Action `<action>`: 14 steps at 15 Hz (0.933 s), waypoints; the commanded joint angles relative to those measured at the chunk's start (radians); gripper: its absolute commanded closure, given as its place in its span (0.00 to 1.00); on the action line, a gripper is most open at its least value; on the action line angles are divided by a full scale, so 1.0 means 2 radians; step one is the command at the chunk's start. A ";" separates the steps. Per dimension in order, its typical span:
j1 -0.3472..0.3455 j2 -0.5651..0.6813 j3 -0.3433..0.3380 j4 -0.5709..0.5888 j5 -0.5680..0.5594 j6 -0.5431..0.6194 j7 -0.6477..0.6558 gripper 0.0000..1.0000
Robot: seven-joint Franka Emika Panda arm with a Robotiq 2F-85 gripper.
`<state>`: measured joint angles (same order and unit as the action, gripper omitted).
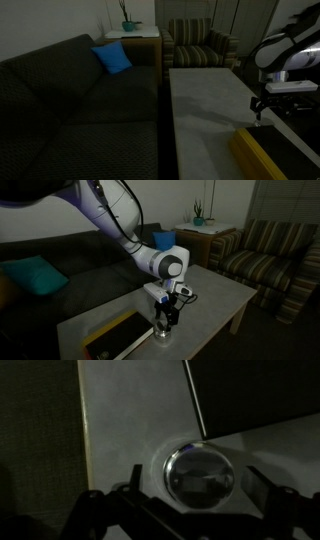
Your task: Place the lid of the silver container on the table, open the black book, then close the container
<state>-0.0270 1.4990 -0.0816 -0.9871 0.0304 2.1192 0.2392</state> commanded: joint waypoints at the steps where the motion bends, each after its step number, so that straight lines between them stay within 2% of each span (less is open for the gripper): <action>1: 0.015 0.000 -0.020 -0.027 -0.015 0.065 0.039 0.00; 8: -0.003 0.000 0.005 -0.071 -0.006 0.189 -0.011 0.00; 10: -0.002 0.000 0.005 -0.075 -0.008 0.192 -0.021 0.00; 14: 0.005 -0.004 -0.003 -0.073 -0.011 0.154 -0.017 0.00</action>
<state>-0.0145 1.4994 -0.0872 -1.1252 0.0156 2.4613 0.2250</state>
